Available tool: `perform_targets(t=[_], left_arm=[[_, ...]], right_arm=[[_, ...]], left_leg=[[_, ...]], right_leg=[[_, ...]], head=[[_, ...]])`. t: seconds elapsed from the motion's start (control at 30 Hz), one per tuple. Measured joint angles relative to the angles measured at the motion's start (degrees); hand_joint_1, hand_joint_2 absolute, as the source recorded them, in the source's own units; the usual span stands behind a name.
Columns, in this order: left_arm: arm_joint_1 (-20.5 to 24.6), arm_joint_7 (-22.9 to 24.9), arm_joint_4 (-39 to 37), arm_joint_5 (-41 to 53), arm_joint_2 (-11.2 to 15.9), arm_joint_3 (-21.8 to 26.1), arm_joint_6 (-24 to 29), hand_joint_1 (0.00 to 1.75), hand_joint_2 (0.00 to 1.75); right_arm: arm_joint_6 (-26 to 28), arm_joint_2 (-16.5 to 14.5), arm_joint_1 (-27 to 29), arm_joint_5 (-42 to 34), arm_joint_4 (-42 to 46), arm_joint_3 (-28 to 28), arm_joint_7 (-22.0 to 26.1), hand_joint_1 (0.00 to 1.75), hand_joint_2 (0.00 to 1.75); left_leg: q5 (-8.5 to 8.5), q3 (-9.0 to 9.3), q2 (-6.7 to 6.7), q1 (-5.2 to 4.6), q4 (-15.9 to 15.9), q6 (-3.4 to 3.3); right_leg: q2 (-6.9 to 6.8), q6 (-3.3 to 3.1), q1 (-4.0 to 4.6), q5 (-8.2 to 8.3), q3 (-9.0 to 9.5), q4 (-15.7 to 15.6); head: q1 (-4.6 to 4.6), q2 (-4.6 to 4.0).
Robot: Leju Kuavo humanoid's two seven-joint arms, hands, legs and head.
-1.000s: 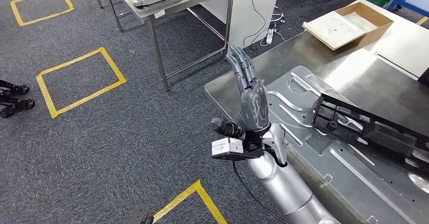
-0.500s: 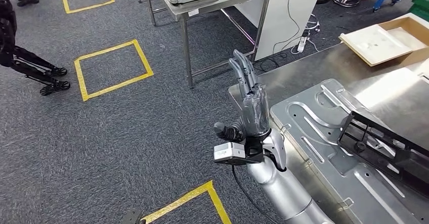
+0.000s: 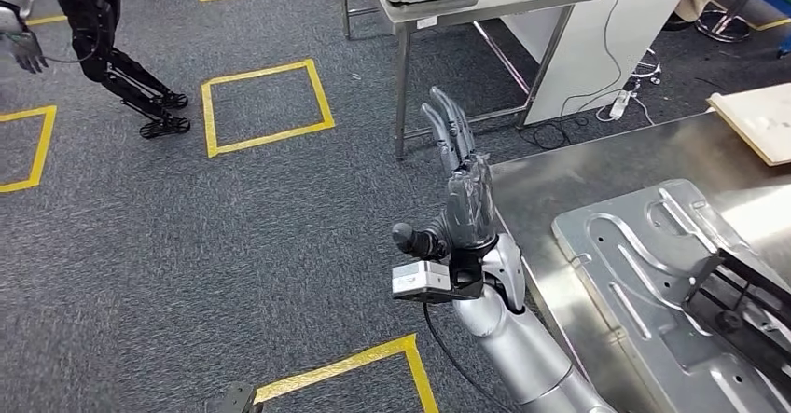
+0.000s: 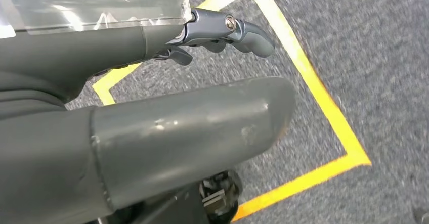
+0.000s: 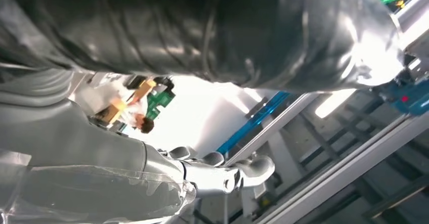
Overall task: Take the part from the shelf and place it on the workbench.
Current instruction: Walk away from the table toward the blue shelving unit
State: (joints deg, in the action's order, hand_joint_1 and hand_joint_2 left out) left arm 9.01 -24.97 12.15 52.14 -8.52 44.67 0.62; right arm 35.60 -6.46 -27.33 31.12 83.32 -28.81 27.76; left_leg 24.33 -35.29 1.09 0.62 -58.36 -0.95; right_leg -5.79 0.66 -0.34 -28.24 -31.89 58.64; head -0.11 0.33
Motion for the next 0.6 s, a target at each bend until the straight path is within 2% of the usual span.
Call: perform_targets(t=[0.07,0.1,0.13,0.17,0.2,0.23,0.27,0.33,0.37,0.4,0.43,0.47,0.5,0.53,0.6], left_arm=[[0.2,-0.1,0.0,-0.2,0.0,0.1,0.1,0.0,0.0],[0.3,-0.1,0.0,-0.3,-0.1,0.2,0.1,0.0,0.0],[0.3,-0.1,0.0,-0.5,-0.1,0.2,0.1,0.0,0.0],[0.3,-0.1,0.0,-0.5,-0.1,0.2,0.2,0.0,0.0],[0.3,0.0,0.0,-0.6,-0.2,0.3,0.2,0.0,0.0],[0.2,0.0,0.0,-0.6,-0.2,0.3,0.3,0.0,0.0],[0.1,0.0,0.0,-0.6,-0.2,0.4,0.3,0.0,0.0],[0.1,0.1,0.0,-0.6,-0.4,0.5,0.4,0.0,0.0],[0.2,0.1,0.0,-0.6,-0.6,0.6,0.4,0.0,0.0],[0.2,0.2,0.0,-0.5,-0.7,0.6,0.5,0.0,0.0],[0.2,0.3,0.0,-0.5,-0.7,0.6,0.7,0.0,0.0],[0.1,0.4,0.0,-0.4,-0.7,0.6,1.0,0.0,0.0],[0.0,0.5,0.0,-0.3,-0.8,0.6,1.3,0.0,0.0],[-0.2,0.5,0.0,-0.2,-0.8,0.6,1.7,0.0,0.0],[-0.3,0.7,0.0,-0.1,-0.8,0.6,2.2,0.0,0.0]], right_arm=[[-0.2,-0.1,-0.5,0.0,0.0,0.0,0.1,0.0,0.0],[-0.3,0.0,-0.6,0.0,0.0,0.0,0.2,0.0,0.0],[-0.5,0.0,-0.5,0.0,-0.1,0.0,0.2,0.0,0.0],[-0.6,0.0,-0.4,0.0,-0.2,0.0,0.3,0.0,0.0],[-0.7,0.1,-0.4,0.0,-0.3,0.0,0.3,0.0,0.0],[-0.8,0.1,-0.3,0.1,-0.4,0.0,0.3,0.0,0.0],[-0.8,0.1,-0.3,0.1,-0.5,0.0,0.3,0.0,0.0],[-0.8,0.1,-0.4,0.2,-0.6,0.0,0.3,0.0,0.0],[-0.7,0.1,-0.5,0.2,-0.6,0.0,0.3,0.0,0.0],[-0.7,0.1,-0.5,0.3,-0.6,0.0,0.2,0.0,0.0],[-0.7,0.1,-0.5,0.5,-0.7,0.0,0.2,0.0,0.0],[-0.6,0.1,-0.5,0.6,-0.7,0.0,0.2,0.0,0.0],[-0.6,0.1,-0.5,0.8,-0.7,-0.1,0.2,0.0,0.0],[-0.6,0.0,-0.5,0.9,-0.8,-0.1,0.1,0.0,0.0],[-0.5,0.0,-0.4,1.0,-0.9,-0.2,0.0,0.0,0.0]], left_leg=[[-0.29,0.08,-0.93,0.17,0.3,-0.66],[-0.34,0.04,-1.42,0.17,0.3,-0.86],[-0.36,-0.01,-1.96,0.14,0.3,-1.02],[-0.37,-0.04,-2.59,0.11,0.3,-1.09],[-0.37,-0.06,-3.26,0.07,0.2,-1.12],[-0.37,-0.06,-3.96,0.05,0.2,-1.12],[-0.36,-0.04,-4.71,0.04,0.1,-1.11],[-0.42,-0.15,-6.08,0.06,-0.1,-0.95],[-0.51,-0.34,-6.71,0.13,-0.1,-0.71],[-0.64,-0.59,-7.22,0.28,-0.1,-0.36],[-0.79,-0.82,-7.8,0.44,0.0,0.09],[-0.96,-0.92,-8.42,0.56,0.1,0.57],[-0.93,-1.0,-8.37,0.63,0.1,0.91],[-0.42,-1.31,-7.5,0.56,-0.6,1.19],[2.33,-3.5,-4.25,0.47,-5.3,1.49]], right_leg=[[2.52,0.47,-0.34,-2.4,-1.42,3.4],[4.09,0.57,-0.43,-4.28,-3.02,7.0],[4.95,0.59,-0.43,-6.02,-4.98,10.9],[5.39,0.57,-0.41,-7.1,-6.73,14.3],[5.56,0.51,-0.4,-7.1,-7.74,16.0],[5.69,0.36,-0.4,-5.89,-7.65,15.3],[6.05,0.12,-0.39,-3.73,-6.46,12.5],[8.46,-0.59,-0.43,0.2,-3.15,4.7],[9.65,-0.83,-0.44,1.15,-2.01,1.9],[10.46,-0.98,-0.38,1.34,-1.52,0.6],[10.5,-1.03,-0.27,1.2,-1.4,0.3],[9.94,-1.1,-0.22,1.31,-1.25,0.0],[9.26,-1.26,-0.28,1.48,-0.98,-0.4],[8.57,-1.46,-0.4,1.66,-0.65,-0.9],[6.94,-1.81,-0.52,1.89,-0.17,-1.5]], head=[[0.01,0.0],[0.01,0.0],[0.01,0.0],[0.01,0.0],[0.01,0.0],[0.01,0.0],[0.01,0.0],[-0.01,0.0],[-0.01,0.0],[-0.01,0.0],[-0.02,0.0],[-0.01,0.0],[-0.02,0.0],[-0.05,0.0],[-0.12,0.0]])
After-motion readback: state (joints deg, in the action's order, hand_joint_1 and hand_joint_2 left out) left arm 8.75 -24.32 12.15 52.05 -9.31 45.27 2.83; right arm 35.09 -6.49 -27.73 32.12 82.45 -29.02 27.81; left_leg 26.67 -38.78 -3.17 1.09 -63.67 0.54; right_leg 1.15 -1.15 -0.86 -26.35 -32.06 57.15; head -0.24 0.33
